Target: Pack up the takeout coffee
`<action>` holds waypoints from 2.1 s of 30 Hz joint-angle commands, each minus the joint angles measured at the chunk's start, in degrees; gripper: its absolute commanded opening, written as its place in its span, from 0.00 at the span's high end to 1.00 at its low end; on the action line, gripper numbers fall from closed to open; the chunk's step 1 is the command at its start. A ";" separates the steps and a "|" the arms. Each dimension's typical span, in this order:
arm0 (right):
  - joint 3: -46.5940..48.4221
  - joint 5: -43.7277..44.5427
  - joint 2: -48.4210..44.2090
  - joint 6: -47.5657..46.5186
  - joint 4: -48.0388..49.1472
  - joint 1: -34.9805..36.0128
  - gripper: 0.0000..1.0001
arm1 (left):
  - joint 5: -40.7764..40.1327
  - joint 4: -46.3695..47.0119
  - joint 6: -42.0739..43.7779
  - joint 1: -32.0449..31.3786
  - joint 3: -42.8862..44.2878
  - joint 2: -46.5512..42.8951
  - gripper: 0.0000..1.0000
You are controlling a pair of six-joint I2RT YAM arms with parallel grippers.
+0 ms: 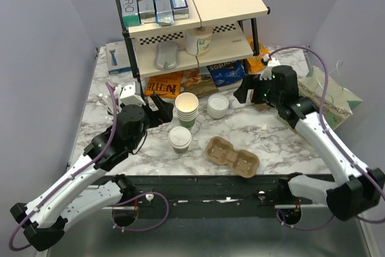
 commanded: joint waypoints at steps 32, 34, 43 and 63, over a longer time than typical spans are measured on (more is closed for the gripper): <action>10.65 0.40 -7.60 -7.56 -13.01 24.27 0.00 | 0.04 -9.32 -2.83 0.54 -1.28 -4.40 0.01; 10.21 7.85 -8.12 -3.51 -13.97 24.27 0.00 | 0.22 -9.49 -2.83 0.54 -1.72 -5.63 0.01; 14.49 12.82 -11.29 1.88 -18.28 -2.67 0.00 | 4.08 -7.74 -1.96 0.54 -1.99 -5.99 0.01; 27.88 21.44 8.48 0.55 -27.43 -25.04 0.01 | 10.77 -1.14 -2.04 0.54 -3.57 -2.73 0.01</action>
